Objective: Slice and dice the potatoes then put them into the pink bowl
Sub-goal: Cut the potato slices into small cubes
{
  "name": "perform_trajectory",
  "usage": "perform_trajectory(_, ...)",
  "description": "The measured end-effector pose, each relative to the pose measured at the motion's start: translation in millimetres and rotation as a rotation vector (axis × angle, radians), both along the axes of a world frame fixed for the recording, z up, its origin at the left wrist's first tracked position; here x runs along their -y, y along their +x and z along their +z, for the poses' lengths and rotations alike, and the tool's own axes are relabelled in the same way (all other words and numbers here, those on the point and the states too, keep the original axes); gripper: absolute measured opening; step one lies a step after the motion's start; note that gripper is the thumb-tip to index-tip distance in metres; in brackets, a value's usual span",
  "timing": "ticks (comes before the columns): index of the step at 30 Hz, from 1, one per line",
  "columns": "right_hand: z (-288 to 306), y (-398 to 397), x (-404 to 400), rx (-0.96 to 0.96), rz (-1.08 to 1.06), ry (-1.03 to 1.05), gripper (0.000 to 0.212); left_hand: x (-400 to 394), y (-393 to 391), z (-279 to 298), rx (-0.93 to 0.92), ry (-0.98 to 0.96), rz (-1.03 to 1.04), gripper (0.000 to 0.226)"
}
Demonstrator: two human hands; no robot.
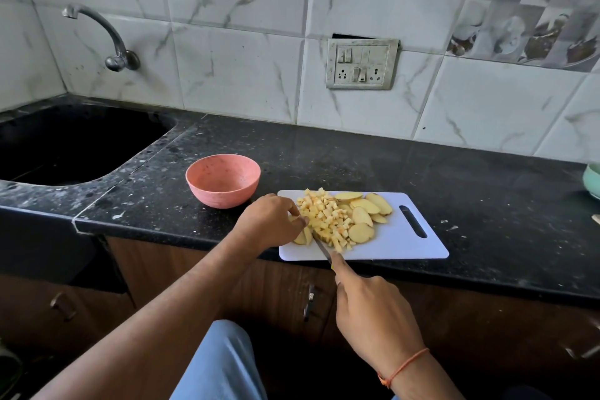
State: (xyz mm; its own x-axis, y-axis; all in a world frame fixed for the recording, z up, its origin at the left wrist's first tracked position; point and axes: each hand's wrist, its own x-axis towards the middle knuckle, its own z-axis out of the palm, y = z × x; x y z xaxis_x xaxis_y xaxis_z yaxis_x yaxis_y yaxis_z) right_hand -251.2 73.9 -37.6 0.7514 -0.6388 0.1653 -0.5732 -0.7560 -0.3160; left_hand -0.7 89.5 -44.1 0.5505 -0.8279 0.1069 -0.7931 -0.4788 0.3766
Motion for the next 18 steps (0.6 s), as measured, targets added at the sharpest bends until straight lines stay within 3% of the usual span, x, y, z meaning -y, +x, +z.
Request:
perform_trajectory(12,-9.2,-6.6,9.1,-0.005,-0.032,-0.026,0.058,8.0,-8.1,13.8,0.010,0.102,0.031,0.034)
perform_trajectory(18,-7.2,-5.4,9.0,0.026,-0.024,-0.033,0.055,12.1,-9.2,16.5,-0.009,0.151,0.016,0.049)
